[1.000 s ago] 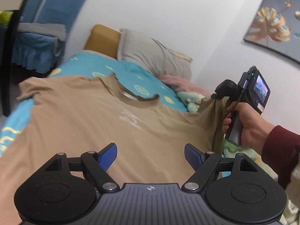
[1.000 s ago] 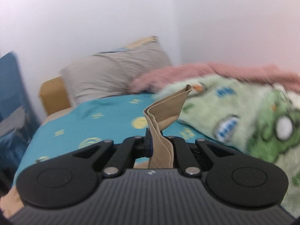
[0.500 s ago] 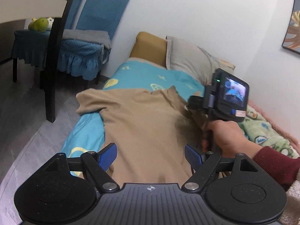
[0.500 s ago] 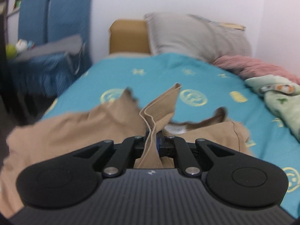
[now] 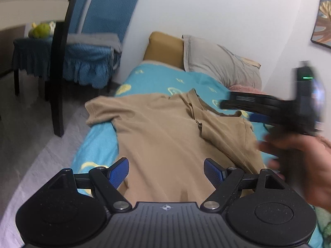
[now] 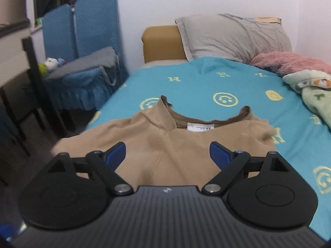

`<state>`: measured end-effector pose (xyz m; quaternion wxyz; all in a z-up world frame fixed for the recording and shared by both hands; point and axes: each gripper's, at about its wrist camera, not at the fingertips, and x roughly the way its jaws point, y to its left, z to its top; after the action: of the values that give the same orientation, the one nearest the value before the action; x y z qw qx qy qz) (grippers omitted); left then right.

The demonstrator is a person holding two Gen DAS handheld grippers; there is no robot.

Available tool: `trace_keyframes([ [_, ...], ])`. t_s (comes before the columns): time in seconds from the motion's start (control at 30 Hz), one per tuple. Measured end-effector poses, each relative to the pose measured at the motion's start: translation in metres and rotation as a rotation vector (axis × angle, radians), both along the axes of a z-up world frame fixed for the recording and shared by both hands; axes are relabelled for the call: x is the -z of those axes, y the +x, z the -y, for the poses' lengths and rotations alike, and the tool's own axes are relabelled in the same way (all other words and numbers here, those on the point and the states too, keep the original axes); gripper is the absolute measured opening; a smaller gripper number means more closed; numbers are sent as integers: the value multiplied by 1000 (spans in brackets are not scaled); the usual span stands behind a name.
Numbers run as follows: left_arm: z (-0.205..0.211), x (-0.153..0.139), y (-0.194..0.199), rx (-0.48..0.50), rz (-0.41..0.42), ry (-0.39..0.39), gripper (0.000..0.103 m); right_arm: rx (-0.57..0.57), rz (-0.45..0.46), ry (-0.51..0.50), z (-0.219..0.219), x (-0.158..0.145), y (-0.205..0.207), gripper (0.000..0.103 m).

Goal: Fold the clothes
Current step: 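Fold the sleeve side over toward the collar with the right gripper, release, then grasp the opposite side edge of the tan T-shirt with the left gripper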

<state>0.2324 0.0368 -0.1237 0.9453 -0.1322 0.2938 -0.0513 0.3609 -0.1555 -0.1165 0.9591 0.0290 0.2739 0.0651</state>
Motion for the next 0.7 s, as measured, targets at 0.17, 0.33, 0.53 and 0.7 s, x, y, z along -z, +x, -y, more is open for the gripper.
trace_keyframes([
  [0.17,10,-11,-20,17,17,28,82,-12,46,21,19,-50,-96,89],
  [0.33,30,-25,-46,69,37,56,82,61,86,109,57,-82,-203,89],
  [0.53,70,-29,-71,168,8,60,82,161,86,174,112,-88,-275,89],
  [0.7,125,-19,-86,309,-92,-13,81,270,141,203,156,-88,-297,89],
])
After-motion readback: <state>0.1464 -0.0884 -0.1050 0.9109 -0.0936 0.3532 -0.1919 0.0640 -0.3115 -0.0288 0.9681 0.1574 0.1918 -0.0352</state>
